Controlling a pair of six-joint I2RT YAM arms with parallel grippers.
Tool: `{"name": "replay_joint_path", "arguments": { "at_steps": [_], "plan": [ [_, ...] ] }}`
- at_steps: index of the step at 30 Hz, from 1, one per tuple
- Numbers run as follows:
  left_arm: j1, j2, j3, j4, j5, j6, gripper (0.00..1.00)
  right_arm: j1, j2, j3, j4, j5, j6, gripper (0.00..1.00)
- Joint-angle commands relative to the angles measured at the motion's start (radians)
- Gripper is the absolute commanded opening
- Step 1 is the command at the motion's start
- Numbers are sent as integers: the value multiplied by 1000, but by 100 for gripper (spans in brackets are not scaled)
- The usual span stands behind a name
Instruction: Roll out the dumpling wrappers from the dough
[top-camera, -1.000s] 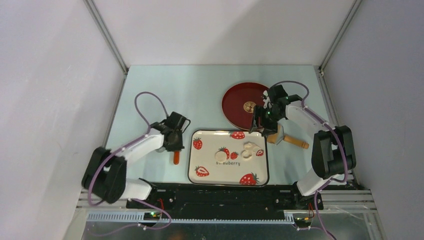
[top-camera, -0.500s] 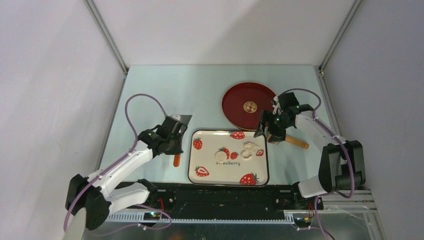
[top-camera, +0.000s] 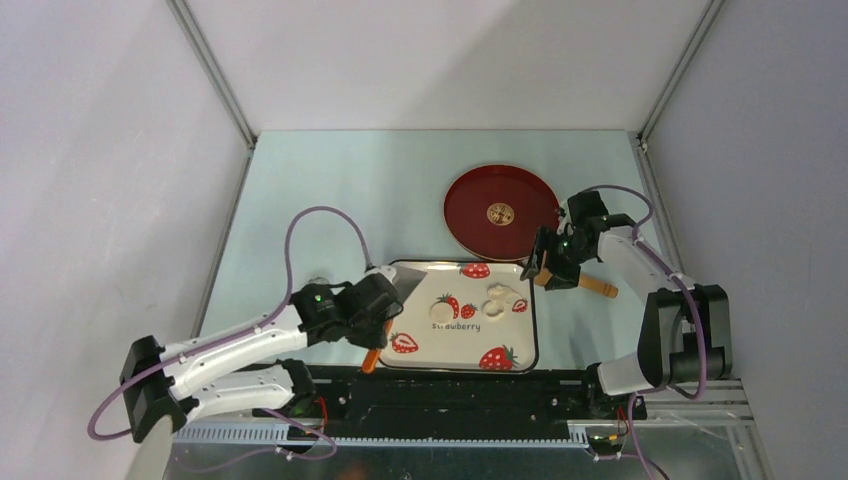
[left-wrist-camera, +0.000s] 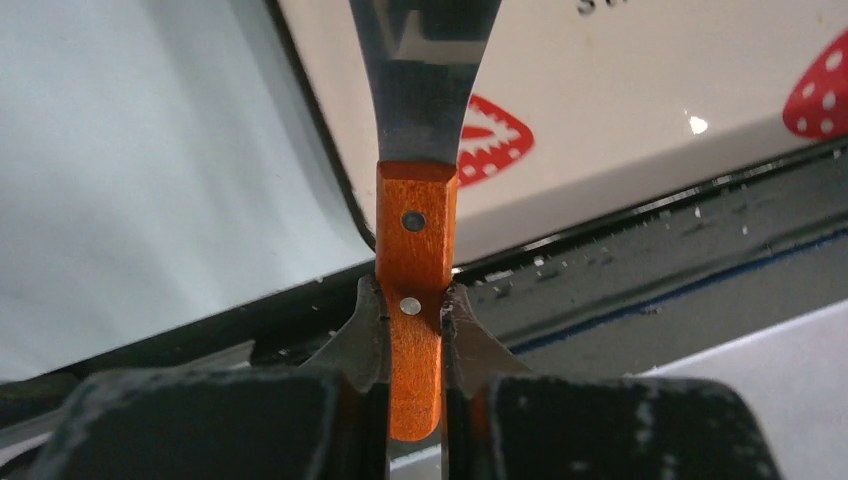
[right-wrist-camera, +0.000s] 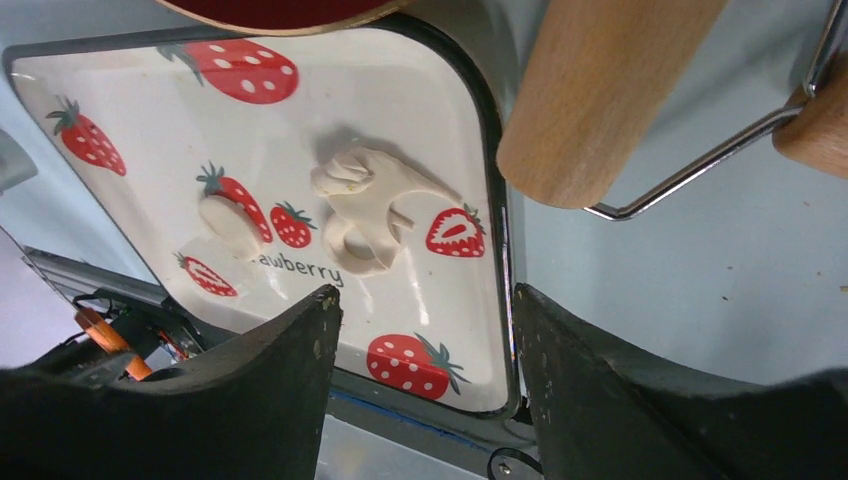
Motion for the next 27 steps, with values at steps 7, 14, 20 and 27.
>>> {"name": "replay_joint_path", "arguments": {
  "at_steps": [7,14,20,27],
  "plan": [
    [-266,72,-8,-21,24,-188,0,-22,36,-120,54,-8,4,58],
    [-365,107,-15,-35,67,-256,0,-25,48,-187,97,-15,10,52],
    [-417,172,23,-73,111,-248,0,-29,57,-191,106,-27,13,44],
    [-426,267,83,-134,118,-211,0,-31,63,-191,109,-33,7,37]
  ]
}}
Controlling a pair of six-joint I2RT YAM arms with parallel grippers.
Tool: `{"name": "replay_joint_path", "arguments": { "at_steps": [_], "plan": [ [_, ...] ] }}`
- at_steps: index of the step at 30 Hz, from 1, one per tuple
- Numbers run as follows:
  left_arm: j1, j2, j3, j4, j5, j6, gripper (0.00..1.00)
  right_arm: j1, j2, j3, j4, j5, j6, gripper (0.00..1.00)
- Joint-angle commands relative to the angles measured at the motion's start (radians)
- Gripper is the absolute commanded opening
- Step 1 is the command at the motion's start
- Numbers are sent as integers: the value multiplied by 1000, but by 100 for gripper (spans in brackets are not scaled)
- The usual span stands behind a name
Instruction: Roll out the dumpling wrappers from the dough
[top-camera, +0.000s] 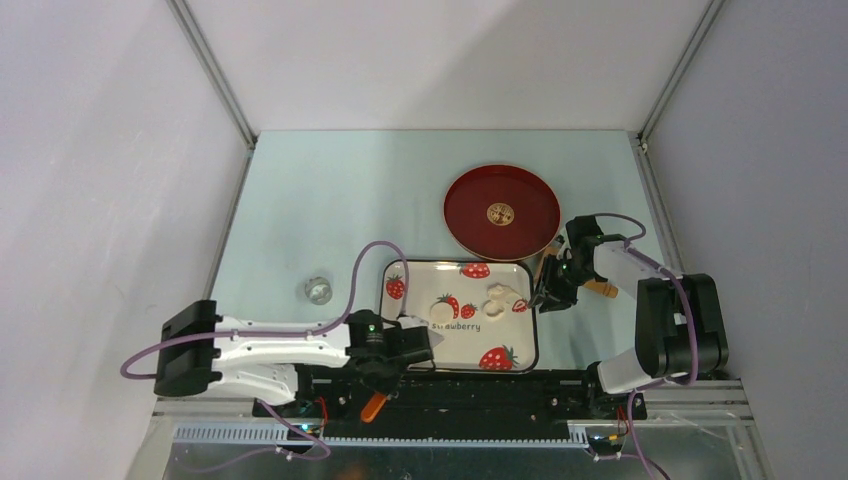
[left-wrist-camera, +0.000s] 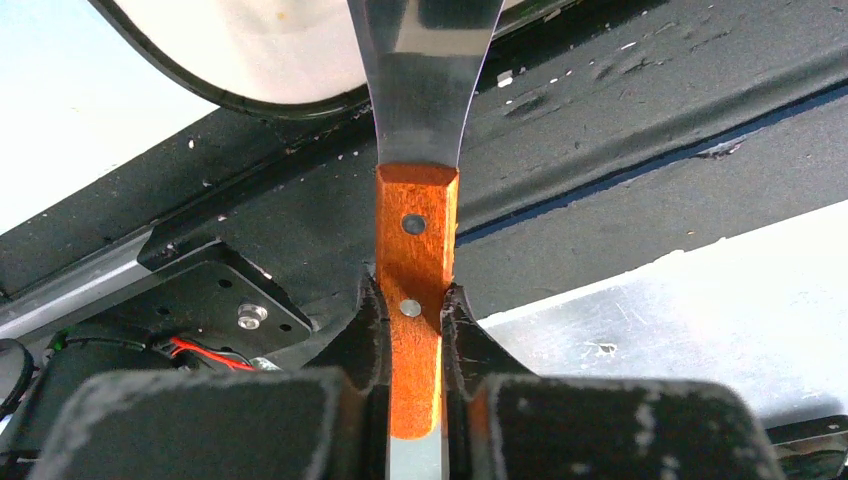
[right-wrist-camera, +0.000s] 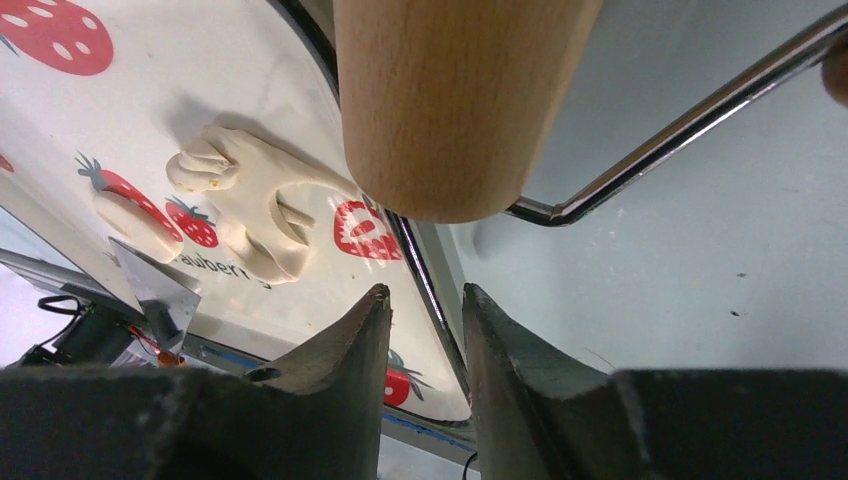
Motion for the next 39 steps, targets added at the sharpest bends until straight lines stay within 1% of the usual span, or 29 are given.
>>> {"name": "replay_joint_path", "arguments": {
  "at_steps": [1,6,9,14,20,28,34,39],
  "plan": [
    [-8,31,76,-60,6,16,0,-7,12,-1,18,-14,2,37],
    [-8,83,114,-105,-9,37,0,-6,17,-1,18,-12,0,35],
    [-6,118,138,-121,-22,48,0,-7,18,-1,18,-10,0,29],
    [1,167,170,-126,-42,77,0,-7,20,0,18,-17,-2,24],
    [43,188,209,-127,-51,106,0,-7,18,-1,18,-21,-4,21],
    [78,237,245,-126,-57,174,0,-7,21,-1,20,-25,-4,20],
    [82,268,252,-125,-56,195,0,-10,24,-1,24,-30,-6,20],
    [86,310,285,-123,-67,203,0,-11,28,-1,25,-34,-7,20]
  ]
}}
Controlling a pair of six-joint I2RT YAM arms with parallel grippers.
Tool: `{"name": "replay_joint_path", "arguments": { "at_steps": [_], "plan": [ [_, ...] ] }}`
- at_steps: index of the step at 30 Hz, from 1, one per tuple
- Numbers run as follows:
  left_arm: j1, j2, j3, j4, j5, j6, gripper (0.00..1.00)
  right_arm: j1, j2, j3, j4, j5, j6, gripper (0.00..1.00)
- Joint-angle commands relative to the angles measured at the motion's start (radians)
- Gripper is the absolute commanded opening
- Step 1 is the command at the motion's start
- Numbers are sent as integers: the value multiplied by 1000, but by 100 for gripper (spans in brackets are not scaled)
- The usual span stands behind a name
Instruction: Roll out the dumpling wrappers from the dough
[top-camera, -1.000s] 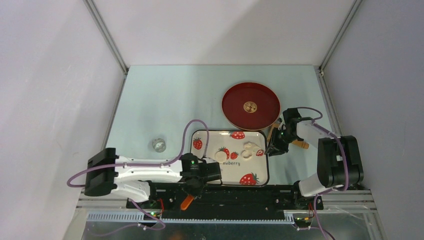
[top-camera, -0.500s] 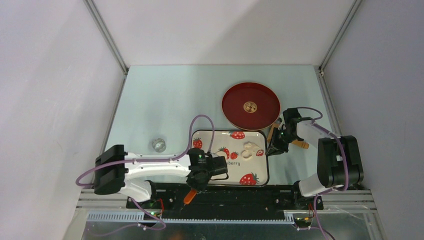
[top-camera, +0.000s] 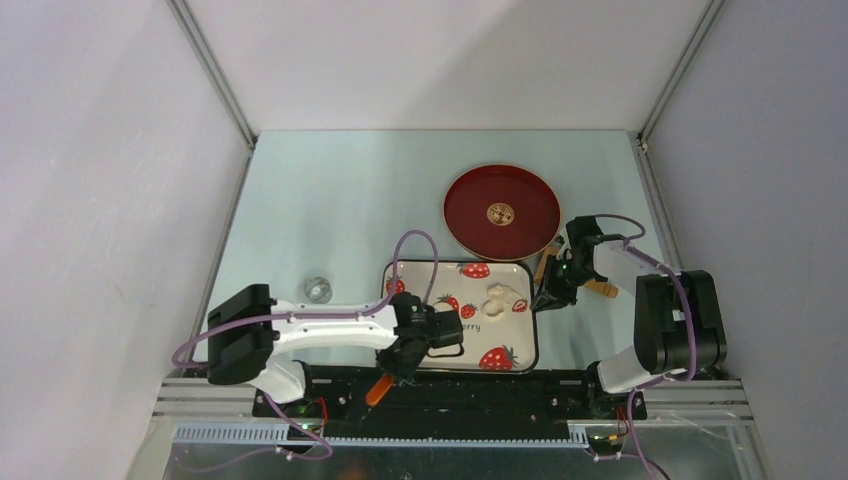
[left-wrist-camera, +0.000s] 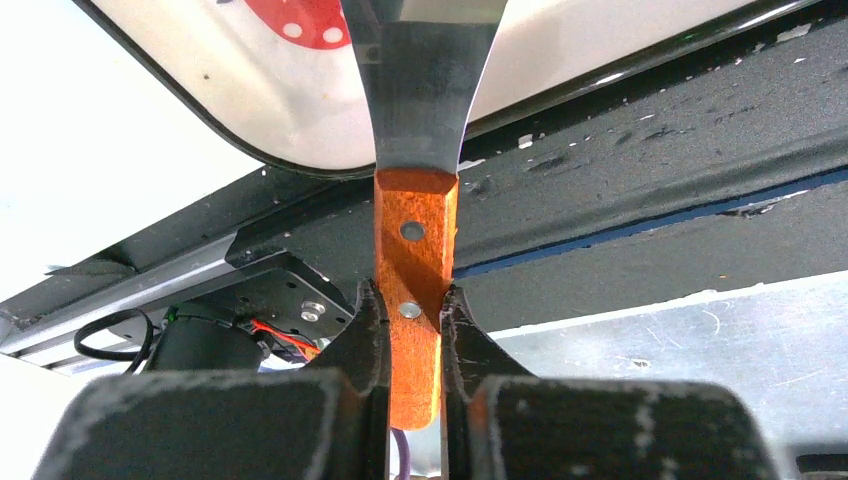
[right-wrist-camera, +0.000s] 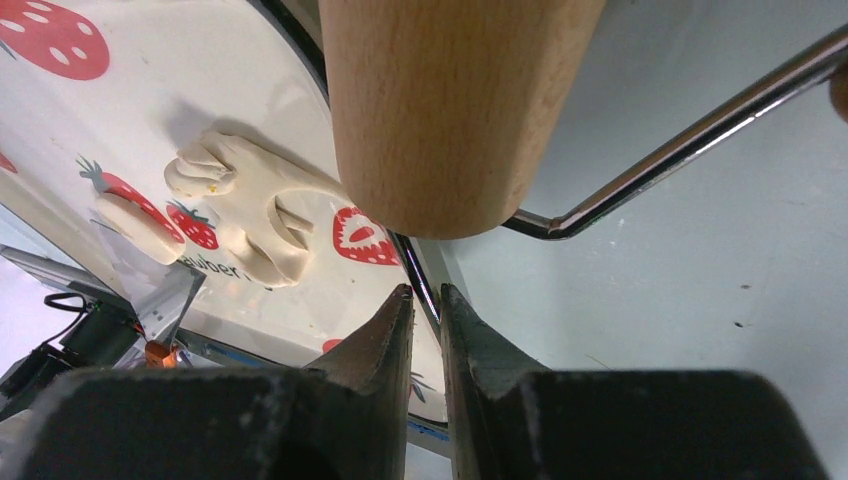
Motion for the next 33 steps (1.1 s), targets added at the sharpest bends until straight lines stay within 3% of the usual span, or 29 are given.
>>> {"name": "replay_joint_path", "arguments": {
  "at_steps": [1,15,23,33],
  "plan": [
    [9,34,64,17,-33,36,0,-5,8,-1,17,-20,-7,20],
    [32,-9,25,53,-13,37,0,-3,12,-1,17,-24,-8,20],
    [32,-153,-80,50,51,-2,0,-4,14,-1,18,-25,-7,7],
    [21,-171,-115,39,65,-14,0,-1,16,-1,18,-29,-8,4]
  ]
}}
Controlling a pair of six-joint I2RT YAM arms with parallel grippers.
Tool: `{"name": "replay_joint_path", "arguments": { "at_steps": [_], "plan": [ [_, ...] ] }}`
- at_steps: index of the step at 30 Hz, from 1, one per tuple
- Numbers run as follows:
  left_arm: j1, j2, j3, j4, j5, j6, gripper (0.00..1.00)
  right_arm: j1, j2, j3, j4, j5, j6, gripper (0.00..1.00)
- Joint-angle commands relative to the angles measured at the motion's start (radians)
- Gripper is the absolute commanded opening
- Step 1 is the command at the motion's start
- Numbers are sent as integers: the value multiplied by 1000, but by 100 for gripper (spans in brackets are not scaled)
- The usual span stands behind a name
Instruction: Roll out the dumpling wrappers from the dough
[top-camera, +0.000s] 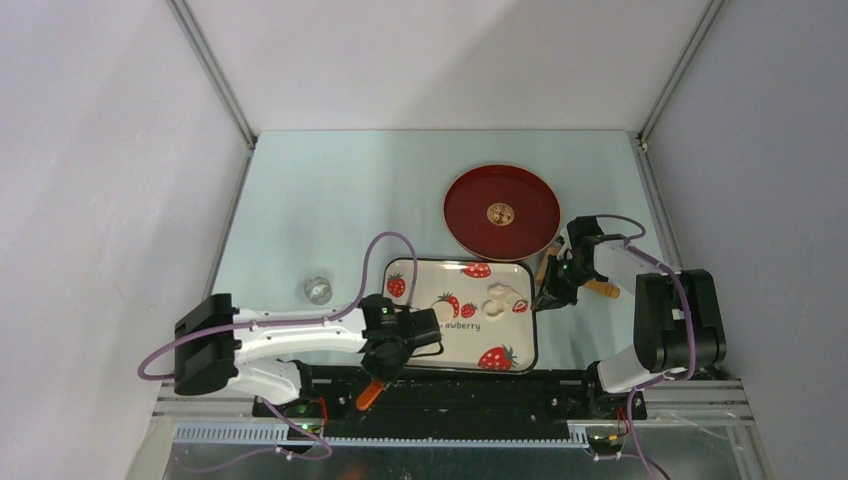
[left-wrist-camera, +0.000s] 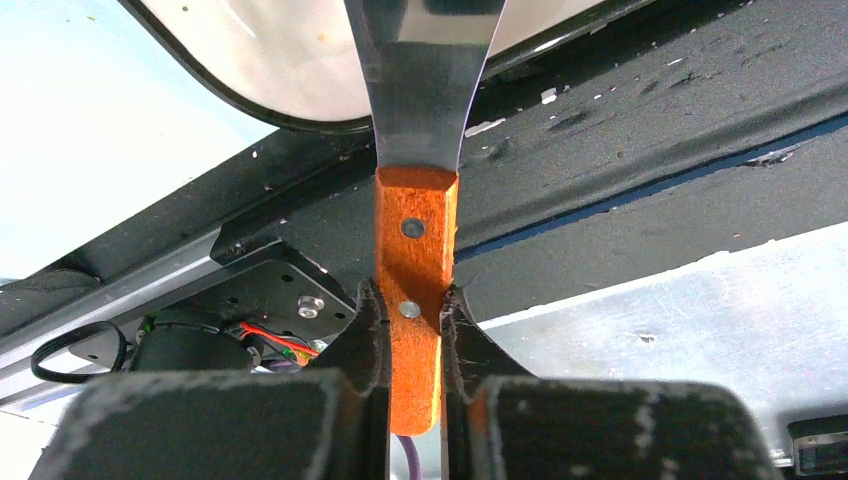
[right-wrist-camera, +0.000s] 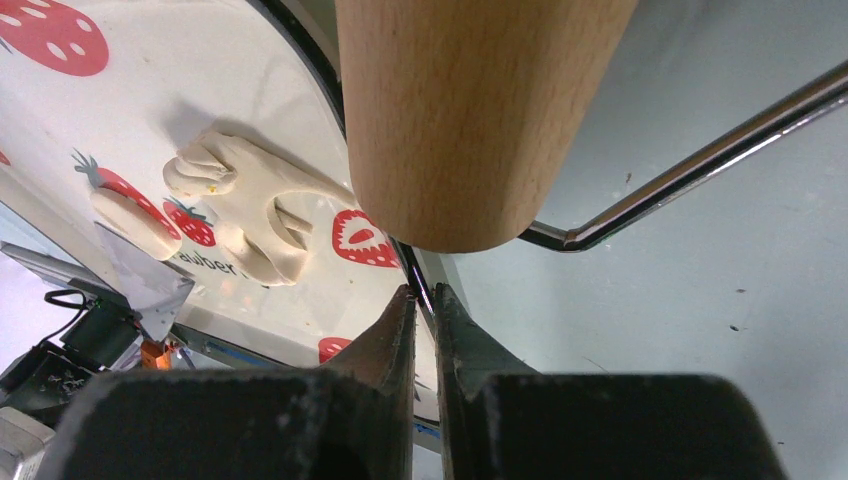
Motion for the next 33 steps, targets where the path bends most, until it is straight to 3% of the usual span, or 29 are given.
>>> {"name": "replay_joint_path", "arguments": {
  "at_steps": [1,23,33],
  "plan": [
    [-5,9,10,0,9,-14,0,4,9,-1,17,-22,-1,4],
    [74,130,98,30,8,91,0,7,13,-2,20,-29,-3,2],
    [69,7,16,-11,14,43,0,5,15,0,20,-30,-4,2]
  ]
}}
